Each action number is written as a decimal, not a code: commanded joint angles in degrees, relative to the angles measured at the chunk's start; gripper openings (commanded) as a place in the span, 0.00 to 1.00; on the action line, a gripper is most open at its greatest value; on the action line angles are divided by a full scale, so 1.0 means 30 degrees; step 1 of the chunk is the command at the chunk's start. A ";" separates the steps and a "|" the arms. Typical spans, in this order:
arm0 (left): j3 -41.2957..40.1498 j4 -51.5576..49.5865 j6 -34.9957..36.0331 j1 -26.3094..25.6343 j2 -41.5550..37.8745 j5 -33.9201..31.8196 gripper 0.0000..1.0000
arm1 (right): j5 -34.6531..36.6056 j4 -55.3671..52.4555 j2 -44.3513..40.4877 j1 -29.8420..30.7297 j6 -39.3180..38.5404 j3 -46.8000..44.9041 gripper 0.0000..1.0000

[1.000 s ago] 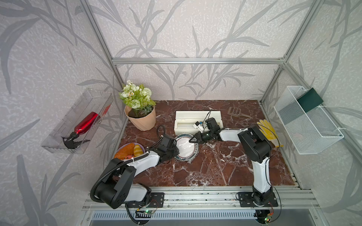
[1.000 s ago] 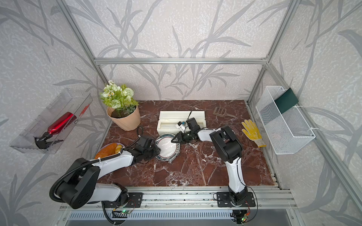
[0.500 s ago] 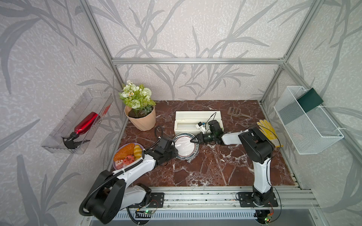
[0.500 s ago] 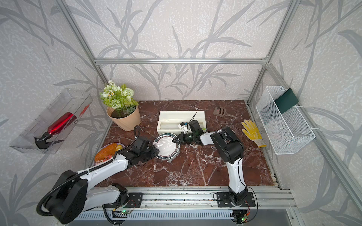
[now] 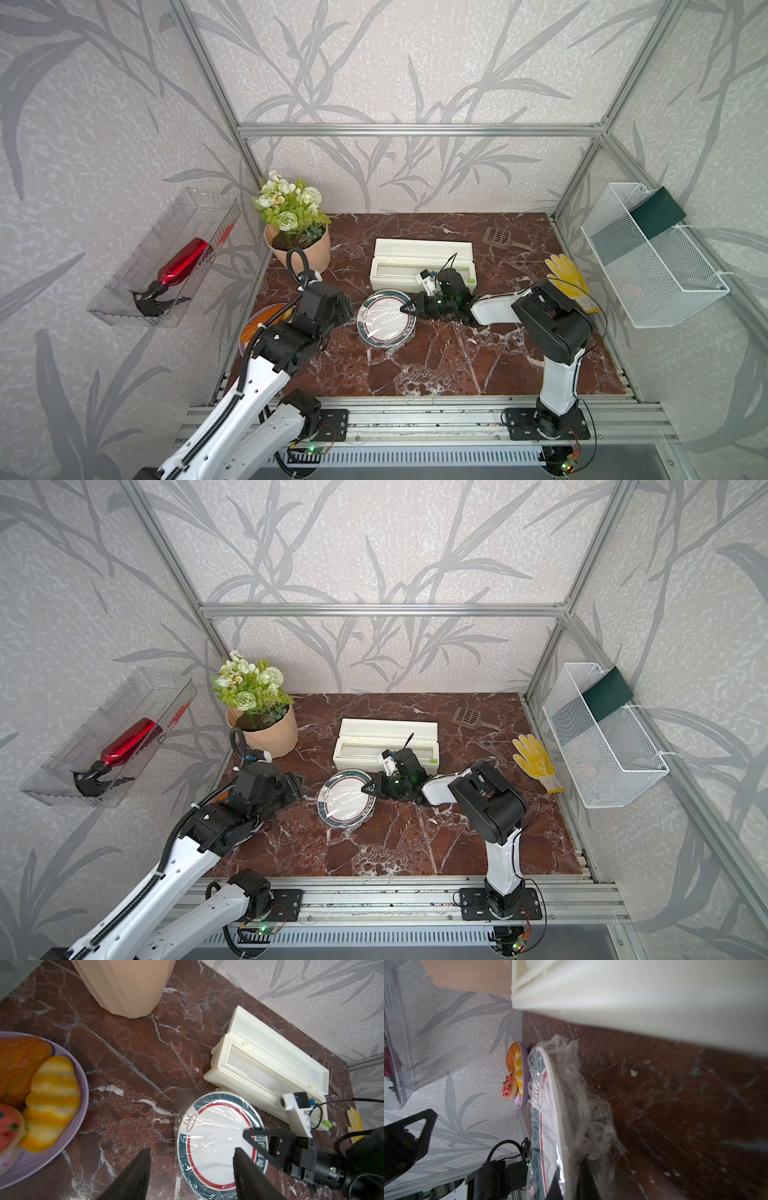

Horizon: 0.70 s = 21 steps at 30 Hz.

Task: Wrap the plate with plastic wrap
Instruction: Move the plate to the center of the board.

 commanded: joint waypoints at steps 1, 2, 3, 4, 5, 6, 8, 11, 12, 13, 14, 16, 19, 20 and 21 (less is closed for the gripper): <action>0.1061 -0.2183 0.1217 0.0080 -0.0371 -0.1571 0.64 | 0.2179 0.0682 0.0614 0.1255 0.1896 0.0676 0.08; 0.1188 -0.2241 0.1264 0.0103 -0.0444 -0.1537 0.64 | 0.2622 0.0779 0.0919 0.1578 0.2120 0.0917 0.09; 0.1238 -0.2304 0.1266 0.0091 -0.0527 -0.1515 0.64 | 0.2843 0.0767 0.1200 0.1866 0.2286 0.1185 0.09; 0.1208 -0.2295 0.1266 0.0103 -0.0648 -0.1433 0.64 | 0.2994 0.0753 0.1533 0.2104 0.2380 0.1497 0.09; 0.1126 -0.2263 0.1237 0.0103 -0.0759 -0.1315 0.64 | 0.3157 0.0547 0.1903 0.2401 0.2416 0.1983 0.10; 0.1037 -0.2212 0.1208 0.0080 -0.0871 -0.1261 0.64 | 0.3279 0.0297 0.2140 0.2630 0.2421 0.2337 0.11; 0.0765 -0.2062 0.1149 0.0097 -0.1038 -0.1055 0.64 | 0.3271 0.0024 0.2851 0.3076 0.2440 0.3215 0.12; 0.0449 -0.1865 0.1032 0.0080 -0.1177 -0.0830 0.64 | 0.3431 -0.0511 0.3478 0.3592 0.2201 0.4149 0.13; 0.0377 -0.1780 0.1032 0.0100 -0.1243 -0.0750 0.64 | 0.3432 -0.0830 0.3654 0.3680 0.2051 0.4392 0.14; 0.0295 -0.1684 0.1032 0.0101 -0.1280 -0.0654 0.64 | 0.3517 -0.1177 0.3766 0.3692 0.1799 0.4564 0.16; 0.0281 -0.1630 0.1006 0.0089 -0.1300 -0.0614 0.64 | 0.3655 -0.1470 0.3788 0.3692 0.1524 0.4562 0.19; 0.0313 -0.1660 0.1030 0.0087 -0.1310 -0.0554 0.64 | 0.4050 -0.2270 0.3527 0.3536 0.0881 0.4354 0.29; 0.0420 -0.1667 0.1274 0.0096 -0.1295 -0.0454 0.65 | 0.4466 -0.2256 0.2785 0.3161 0.0555 0.3327 0.40; 0.0446 -0.1624 0.1471 0.0088 -0.1296 -0.0267 0.65 | 0.4591 -0.2329 0.2469 0.3010 0.0454 0.3016 0.42; 0.0491 -0.1534 0.1748 0.0095 -0.1296 0.0005 0.65 | 0.4736 -0.2573 0.2159 0.2899 0.0294 0.2803 0.44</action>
